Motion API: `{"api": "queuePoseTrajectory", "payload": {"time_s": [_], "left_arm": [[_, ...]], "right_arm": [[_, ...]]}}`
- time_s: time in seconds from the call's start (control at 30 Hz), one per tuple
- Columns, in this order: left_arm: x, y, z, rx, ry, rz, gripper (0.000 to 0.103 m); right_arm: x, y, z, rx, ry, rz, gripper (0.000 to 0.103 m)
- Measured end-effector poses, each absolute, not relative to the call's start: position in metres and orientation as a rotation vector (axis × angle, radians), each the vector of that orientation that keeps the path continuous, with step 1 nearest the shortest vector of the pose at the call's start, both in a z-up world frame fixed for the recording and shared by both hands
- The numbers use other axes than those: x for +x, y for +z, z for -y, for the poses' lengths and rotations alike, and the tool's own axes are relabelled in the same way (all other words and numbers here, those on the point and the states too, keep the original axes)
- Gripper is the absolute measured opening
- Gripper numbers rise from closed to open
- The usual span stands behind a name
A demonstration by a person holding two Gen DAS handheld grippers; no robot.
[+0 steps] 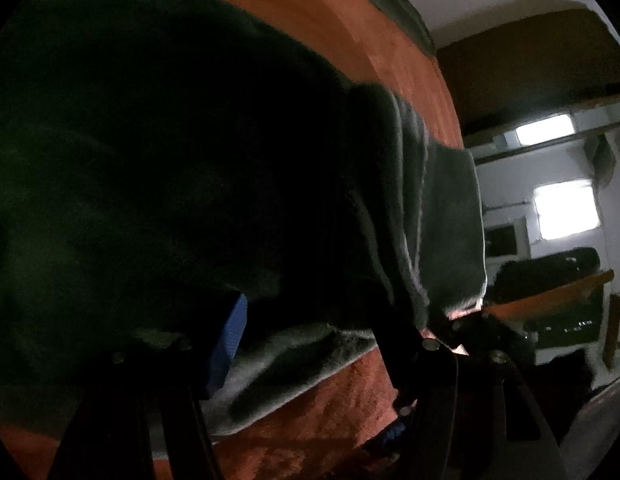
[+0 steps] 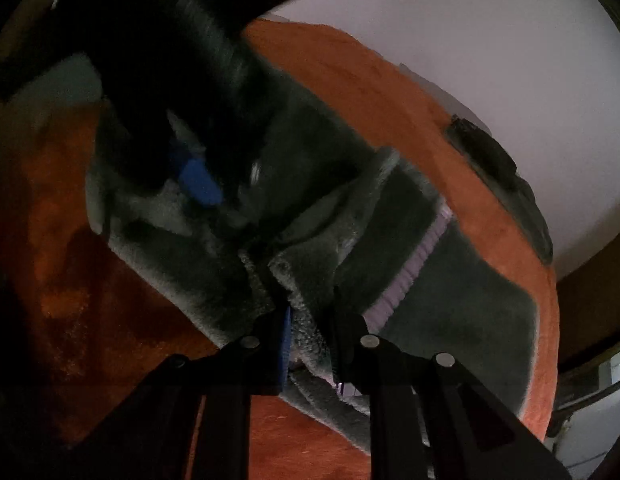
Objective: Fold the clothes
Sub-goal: 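Press the folded fleece stack down with the right gripper while the left gripper holds its edge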
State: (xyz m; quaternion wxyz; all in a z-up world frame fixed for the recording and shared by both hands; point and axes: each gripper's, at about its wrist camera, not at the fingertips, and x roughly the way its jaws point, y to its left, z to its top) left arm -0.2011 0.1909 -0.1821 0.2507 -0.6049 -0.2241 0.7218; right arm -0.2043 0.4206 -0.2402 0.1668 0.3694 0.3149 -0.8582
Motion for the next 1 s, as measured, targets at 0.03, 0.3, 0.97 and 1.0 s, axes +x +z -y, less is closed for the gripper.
{"api": "queuePoseTrajectory", "payload": {"time_s": [0.03, 0.3, 0.97, 1.0], "left_arm": [[-0.204, -0.175, -0.187, -1.626, 1.987, 0.607, 0.064], [-0.239, -0.133, -0.226, -1.465, 2.003, 0.392, 0.075], [-0.276, -0.183, -0.290, -1.631, 1.892, 0.406, 0.070], [-0.277, -0.186, -0.292, -1.628, 1.881, 0.426, 0.079]], "right_arm": [[-0.204, -0.239, -0.419, 1.051, -2.440, -0.893, 0.019], [-0.201, -0.186, -0.488, 1.043, -2.616, -0.644, 0.036], [-0.189, -0.205, -0.658, 1.408, -2.770, 0.085, 0.042], [-0.190, -0.208, -0.661, 1.423, -2.761, 0.124, 0.042]]}}
